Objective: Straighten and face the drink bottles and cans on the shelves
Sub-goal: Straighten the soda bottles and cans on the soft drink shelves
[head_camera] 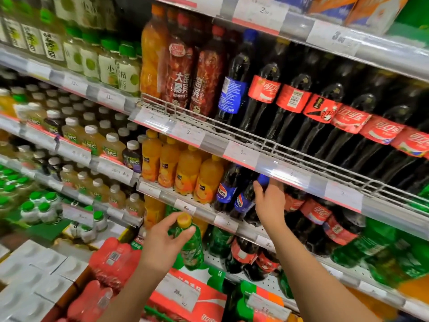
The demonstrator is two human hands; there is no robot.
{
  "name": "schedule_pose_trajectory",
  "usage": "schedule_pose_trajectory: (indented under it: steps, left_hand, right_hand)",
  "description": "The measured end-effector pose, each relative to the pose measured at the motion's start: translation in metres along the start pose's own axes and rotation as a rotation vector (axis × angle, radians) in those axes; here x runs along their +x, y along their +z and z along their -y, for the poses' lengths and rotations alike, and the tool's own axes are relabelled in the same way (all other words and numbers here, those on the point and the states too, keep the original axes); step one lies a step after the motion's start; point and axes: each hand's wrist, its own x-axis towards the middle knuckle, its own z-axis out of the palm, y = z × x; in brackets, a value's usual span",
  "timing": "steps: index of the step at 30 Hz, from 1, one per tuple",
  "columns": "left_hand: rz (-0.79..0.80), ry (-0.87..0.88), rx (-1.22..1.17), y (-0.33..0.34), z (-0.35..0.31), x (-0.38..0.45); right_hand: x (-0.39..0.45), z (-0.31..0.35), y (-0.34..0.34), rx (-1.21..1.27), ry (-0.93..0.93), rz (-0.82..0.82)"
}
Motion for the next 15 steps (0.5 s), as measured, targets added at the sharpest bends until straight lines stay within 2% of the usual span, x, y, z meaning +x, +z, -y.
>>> schedule_pose_trajectory:
  steps: [4,10,15]
  left_hand:
    - [0.033,0.006,0.02,0.003,0.0,-0.001]
    - [0.052,-0.001,0.027,0.012,0.002,-0.003]
    - [0.095,0.0,0.03,0.019,0.004,-0.005]
  right_hand:
    - [0.018,0.018,-0.011,-0.248,-0.048,0.137]
    - [0.047,0.022,-0.014,-0.295,0.131,0.452]
    - [0.046,0.018,-0.012,-0.166,0.19,0.416]
